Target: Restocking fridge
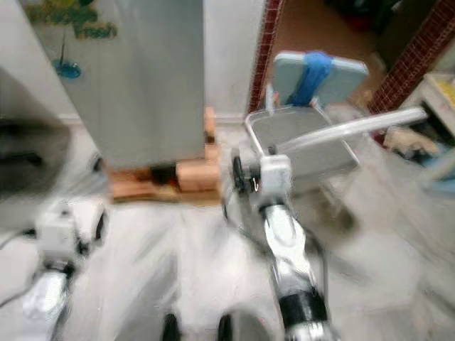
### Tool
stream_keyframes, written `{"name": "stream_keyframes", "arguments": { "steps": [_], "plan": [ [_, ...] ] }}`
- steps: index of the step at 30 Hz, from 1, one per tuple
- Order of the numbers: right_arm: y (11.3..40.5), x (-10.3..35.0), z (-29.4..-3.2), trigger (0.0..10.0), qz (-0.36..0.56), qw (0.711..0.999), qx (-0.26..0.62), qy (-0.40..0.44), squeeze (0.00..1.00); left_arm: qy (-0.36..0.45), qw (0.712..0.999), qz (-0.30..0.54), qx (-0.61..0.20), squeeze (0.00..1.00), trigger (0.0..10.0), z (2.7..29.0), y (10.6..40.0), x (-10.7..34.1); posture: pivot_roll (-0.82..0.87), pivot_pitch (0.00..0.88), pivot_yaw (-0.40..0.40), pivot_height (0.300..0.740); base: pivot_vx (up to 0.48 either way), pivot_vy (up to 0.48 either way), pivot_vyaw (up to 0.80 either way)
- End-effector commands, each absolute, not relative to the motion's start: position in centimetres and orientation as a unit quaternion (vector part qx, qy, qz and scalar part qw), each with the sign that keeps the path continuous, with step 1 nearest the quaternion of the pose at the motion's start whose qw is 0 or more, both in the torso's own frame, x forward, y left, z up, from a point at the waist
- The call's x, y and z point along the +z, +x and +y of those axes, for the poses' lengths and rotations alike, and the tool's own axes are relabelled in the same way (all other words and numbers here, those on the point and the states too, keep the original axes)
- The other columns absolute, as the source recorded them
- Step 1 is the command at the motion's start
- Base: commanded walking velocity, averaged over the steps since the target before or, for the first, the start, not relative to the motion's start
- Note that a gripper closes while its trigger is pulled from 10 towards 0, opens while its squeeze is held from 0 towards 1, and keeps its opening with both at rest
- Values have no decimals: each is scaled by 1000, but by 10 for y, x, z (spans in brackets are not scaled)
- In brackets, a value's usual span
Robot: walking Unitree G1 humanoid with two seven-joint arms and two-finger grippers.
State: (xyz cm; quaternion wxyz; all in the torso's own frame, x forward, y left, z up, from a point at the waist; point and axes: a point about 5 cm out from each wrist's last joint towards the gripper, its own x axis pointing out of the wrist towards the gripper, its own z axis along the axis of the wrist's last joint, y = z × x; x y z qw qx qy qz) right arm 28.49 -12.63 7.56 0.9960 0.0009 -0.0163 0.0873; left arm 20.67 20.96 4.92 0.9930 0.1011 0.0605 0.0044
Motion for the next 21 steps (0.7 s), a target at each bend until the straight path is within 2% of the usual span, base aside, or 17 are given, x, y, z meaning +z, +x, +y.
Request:
{"name": "stream_keyframes", "arguments": {
  "steps": [1, 4, 5, 6, 7, 9, 12, 16, 21],
  "plan": [
    [289, 85, -126, 10000, -39, 995, 94, 3, 0, 105, 993, 53, -7, 0, 10000, 209, 213, 54, 98, 136, -70, 740, 0, 0, 0],
    [302, 100, -132, 10000, -60, 996, 70, 4, 0, 110, 993, 38, -17, 0, 10000, 208, 232, 63, 78, 128, -31, 740, 0, 0, 0],
    [307, 103, -133, 10000, -63, 996, 65, 7, 0, 112, 993, 36, -20, 0, 10000, 208, 241, 63, 50, 198, -10, 740, 0, 0, 0],
    [301, 92, -138, 10000, -58, 996, 64, -14, 0, 134, 990, 44, -22, 0, 10000, 205, 243, 50, 48, 123, -9, 740, 0, 0, 0],
    [297, 92, -146, 10000, -55, 997, 40, -34, 0, 116, 992, 46, -1, 0, 10000, 205, 245, 51, 53, 111, -5, 740, 0, 0, 0],
    [295, 106, -145, 10000, -64, 997, 46, 19, 0, 71, 997, 32, -17, 0, 10000, 193, 253, 63, 45, 109, 9, 740, 0, 0, 0],
    [289, 106, -134, 10000, -83, 991, 107, -23, 0, 114, 991, 22, -63, 0, 10000, 180, 254, 62, 30, 89, 11, 740, 0, 0, 0],
    [298, 107, -140, 10000, -80, 995, 54, 2, 0, 101, 994, 16, -34, 0, 10000, 186, 263, 62, 34, 66, 13, 740, 0, 0, 0],
    [297, 112, -143, 10000, -82, 996, 43, 18, 0, 103, 994, 19, -19, 0, 10000, 191, 265, 62, 22, 58, 10, 740, 0, 0, 0]
  ]
}}
